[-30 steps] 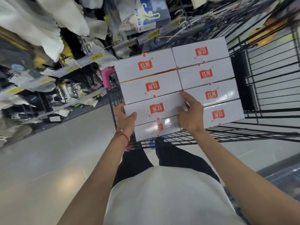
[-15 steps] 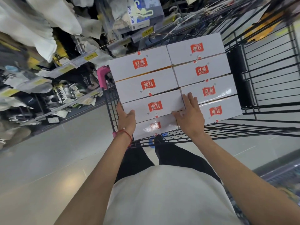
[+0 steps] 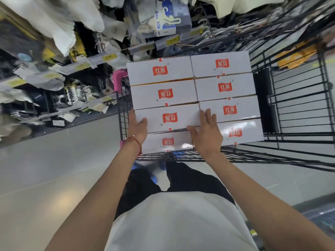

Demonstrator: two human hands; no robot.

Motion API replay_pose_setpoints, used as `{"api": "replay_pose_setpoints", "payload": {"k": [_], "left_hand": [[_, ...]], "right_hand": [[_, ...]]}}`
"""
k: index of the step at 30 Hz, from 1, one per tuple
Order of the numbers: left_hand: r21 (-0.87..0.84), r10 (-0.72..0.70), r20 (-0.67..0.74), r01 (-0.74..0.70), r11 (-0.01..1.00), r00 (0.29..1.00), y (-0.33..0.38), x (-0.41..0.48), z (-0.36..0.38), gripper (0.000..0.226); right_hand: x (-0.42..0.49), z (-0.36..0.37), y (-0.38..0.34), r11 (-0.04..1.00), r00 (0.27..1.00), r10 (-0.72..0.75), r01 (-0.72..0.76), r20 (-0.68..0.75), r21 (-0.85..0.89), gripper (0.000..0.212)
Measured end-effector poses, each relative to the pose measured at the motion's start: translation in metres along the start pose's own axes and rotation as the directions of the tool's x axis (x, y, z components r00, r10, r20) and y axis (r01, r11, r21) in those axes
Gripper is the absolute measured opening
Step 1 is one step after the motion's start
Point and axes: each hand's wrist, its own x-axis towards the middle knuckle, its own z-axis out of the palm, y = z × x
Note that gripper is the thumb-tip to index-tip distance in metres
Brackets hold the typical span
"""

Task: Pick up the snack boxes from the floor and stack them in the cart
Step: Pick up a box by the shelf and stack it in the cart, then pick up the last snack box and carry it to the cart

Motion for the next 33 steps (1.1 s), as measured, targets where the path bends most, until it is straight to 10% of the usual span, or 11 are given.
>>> {"api": "replay_pose_setpoints", "payload": {"k": [20, 33], "left_hand": [[-0.407, 0.123, -0.211, -0.202, 0.891, 0.970, -0.147, -0.120, -0.203, 0.032], [-0.670, -0.179, -0.487, -0.234, 0.704, 0.855, -0.293, -0.211, -0.336, 0.032]], "right_hand": [[-0.165, 0.052, -0.165, 0.736, 0.915, -0.403, 0.334, -0.015, 0.589, 0.023], [-0.290, 0.125, -0.307, 0.591, 0.573, -0.776, 0.518, 0.263, 0.618, 0.025]]}}
